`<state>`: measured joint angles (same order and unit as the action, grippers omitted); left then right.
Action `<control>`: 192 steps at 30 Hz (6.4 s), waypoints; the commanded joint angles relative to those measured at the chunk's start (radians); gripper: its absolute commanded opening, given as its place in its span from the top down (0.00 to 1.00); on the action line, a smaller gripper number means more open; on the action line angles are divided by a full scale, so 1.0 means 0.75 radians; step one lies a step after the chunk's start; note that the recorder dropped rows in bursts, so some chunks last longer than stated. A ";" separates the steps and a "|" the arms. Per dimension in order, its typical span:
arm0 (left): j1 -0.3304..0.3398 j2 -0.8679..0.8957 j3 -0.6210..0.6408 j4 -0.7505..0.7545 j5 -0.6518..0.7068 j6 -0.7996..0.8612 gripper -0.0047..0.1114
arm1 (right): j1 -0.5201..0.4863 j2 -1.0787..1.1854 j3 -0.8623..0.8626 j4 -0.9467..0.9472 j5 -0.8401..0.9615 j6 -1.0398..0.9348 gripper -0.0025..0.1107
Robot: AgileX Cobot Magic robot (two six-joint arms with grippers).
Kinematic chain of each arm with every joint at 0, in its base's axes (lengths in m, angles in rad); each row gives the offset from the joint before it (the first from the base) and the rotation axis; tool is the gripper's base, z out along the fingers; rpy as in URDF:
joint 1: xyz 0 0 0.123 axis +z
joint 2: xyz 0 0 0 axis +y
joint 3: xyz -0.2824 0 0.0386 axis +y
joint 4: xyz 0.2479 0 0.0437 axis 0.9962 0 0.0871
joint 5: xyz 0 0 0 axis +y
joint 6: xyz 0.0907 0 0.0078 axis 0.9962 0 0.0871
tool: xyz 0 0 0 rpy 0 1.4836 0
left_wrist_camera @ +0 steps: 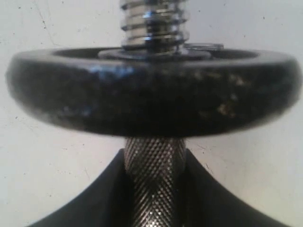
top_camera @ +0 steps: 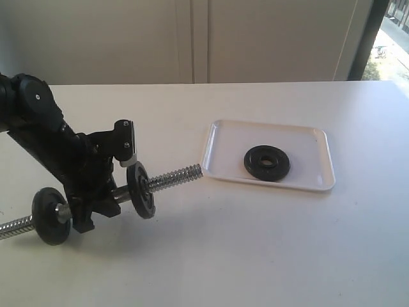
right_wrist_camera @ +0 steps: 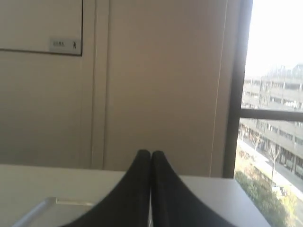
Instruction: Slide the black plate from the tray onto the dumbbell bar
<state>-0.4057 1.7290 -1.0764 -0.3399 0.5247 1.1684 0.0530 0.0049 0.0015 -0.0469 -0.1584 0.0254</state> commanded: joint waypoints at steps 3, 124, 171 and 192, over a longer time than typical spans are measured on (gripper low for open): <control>-0.001 -0.071 -0.023 -0.095 -0.002 -0.003 0.96 | -0.003 -0.007 -0.002 0.007 -0.239 0.019 0.98; -0.001 -0.071 -0.023 -0.114 0.024 -0.008 0.96 | 0.124 2.655 -2.076 1.143 1.821 -0.920 0.98; -0.001 -0.071 -0.023 -0.114 0.019 -0.006 0.96 | 0.181 2.710 -1.566 2.033 1.839 -1.472 0.98; -0.001 -0.071 -0.023 -0.204 -0.013 -0.017 0.96 | 0.245 2.710 -1.443 2.230 1.839 -1.545 0.98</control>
<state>-0.4057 1.7281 -1.0717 -0.3835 0.5393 1.1662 0.2159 2.0507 -1.0845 1.5508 1.1508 -1.1072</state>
